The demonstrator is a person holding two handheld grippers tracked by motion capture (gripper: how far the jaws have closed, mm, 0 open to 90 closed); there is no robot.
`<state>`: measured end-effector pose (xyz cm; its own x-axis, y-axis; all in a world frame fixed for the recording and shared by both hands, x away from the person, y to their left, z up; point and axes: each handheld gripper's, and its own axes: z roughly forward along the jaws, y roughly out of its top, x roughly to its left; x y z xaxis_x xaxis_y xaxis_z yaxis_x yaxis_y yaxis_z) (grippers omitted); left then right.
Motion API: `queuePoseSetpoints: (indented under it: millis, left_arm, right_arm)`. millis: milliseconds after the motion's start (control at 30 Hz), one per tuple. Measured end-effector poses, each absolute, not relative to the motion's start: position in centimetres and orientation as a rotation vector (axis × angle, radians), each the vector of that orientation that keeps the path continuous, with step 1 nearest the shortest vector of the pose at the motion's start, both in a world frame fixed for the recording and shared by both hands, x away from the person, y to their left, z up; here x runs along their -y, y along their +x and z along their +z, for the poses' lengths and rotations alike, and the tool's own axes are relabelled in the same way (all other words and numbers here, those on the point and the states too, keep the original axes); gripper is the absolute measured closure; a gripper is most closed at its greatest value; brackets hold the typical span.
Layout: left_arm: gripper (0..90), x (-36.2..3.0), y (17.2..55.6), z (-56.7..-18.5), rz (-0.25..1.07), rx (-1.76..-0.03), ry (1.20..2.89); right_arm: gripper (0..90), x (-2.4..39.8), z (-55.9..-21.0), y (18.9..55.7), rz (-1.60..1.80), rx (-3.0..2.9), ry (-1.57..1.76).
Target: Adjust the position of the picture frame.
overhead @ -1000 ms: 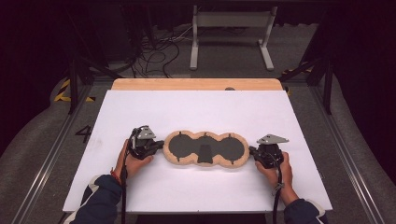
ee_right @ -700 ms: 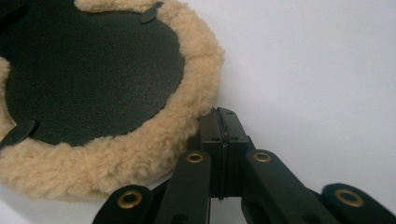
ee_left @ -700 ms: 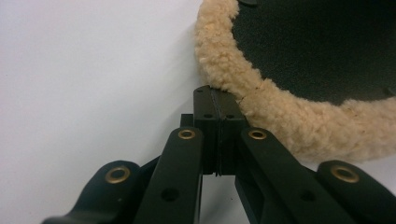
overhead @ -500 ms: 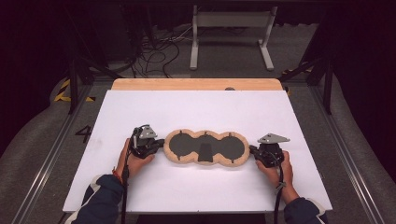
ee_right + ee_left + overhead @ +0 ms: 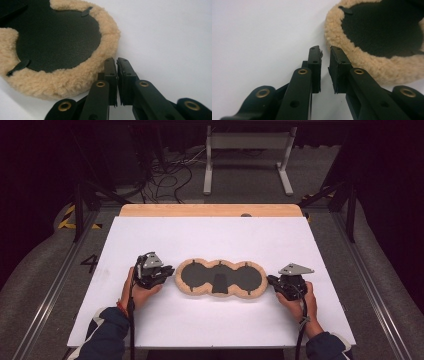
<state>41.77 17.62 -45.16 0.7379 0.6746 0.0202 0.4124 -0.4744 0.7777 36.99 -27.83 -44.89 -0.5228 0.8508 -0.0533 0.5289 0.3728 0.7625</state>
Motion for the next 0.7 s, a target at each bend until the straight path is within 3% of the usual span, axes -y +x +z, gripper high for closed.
queuePoseSetpoints:
  millis: [267,467,700]
  left_arm:
    - [72.3,-18.4,40.1,-43.7,0.439,-0.768,2.086]
    - [59.6,-19.2,38.3,-43.4,0.476,-0.727,2.077]
    - [53.3,-20.5,36.6,-43.1,0.502,-0.721,2.059]
  right_arm:
    - [83.0,27.8,-44.2,36.2,1.035,-2.203,1.154]
    - [80.0,27.5,-43.7,35.8,1.089,-2.227,1.115]
    - [77.3,27.2,-43.2,35.1,1.123,-2.242,1.078]
